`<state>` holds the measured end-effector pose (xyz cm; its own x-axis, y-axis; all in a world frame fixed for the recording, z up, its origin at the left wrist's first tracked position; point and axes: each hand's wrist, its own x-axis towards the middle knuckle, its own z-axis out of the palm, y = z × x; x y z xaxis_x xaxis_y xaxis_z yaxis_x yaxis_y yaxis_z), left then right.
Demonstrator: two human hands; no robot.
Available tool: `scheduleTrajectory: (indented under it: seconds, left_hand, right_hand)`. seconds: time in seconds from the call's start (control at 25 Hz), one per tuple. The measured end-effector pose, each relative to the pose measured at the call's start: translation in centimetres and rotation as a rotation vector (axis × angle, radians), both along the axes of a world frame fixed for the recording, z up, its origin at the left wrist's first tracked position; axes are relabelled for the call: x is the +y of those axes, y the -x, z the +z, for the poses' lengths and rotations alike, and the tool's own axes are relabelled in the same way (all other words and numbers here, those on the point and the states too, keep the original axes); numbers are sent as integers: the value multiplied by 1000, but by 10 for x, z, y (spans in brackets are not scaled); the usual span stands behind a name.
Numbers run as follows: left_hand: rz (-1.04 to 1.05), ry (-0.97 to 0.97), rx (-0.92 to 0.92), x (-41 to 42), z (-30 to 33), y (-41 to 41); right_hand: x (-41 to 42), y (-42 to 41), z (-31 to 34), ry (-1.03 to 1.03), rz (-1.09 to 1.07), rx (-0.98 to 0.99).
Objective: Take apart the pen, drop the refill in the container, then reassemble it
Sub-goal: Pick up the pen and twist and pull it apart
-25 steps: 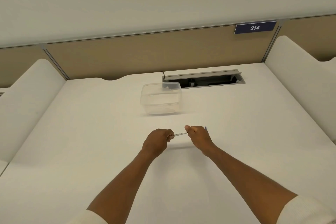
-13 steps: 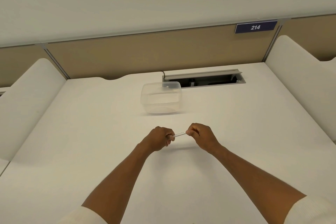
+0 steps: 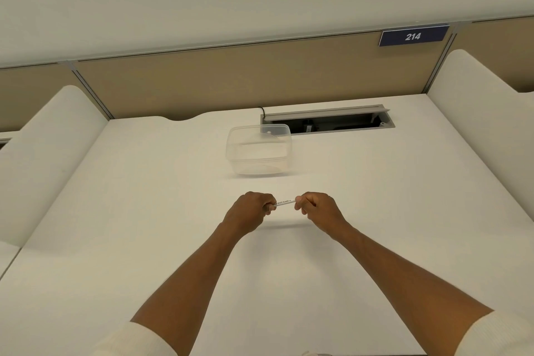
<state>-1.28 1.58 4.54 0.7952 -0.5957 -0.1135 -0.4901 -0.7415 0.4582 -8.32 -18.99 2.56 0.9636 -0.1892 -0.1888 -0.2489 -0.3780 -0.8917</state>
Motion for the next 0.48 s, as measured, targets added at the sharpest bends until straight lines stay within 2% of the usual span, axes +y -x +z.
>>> scheduleTrajectory:
  seconds: [0.16,0.28,0.48]
  left_hand:
    - [5,-18,-26,1,1,-2]
    - [3,-31,-40,1,-1,-2]
    - [15,-43,-35,4,-3,-2]
  right_hand:
    - [-2,1,8,-181,-21,73]
    - [-3,0,10,-151,5,117]
    - [-6,2,8,-184,13,65]
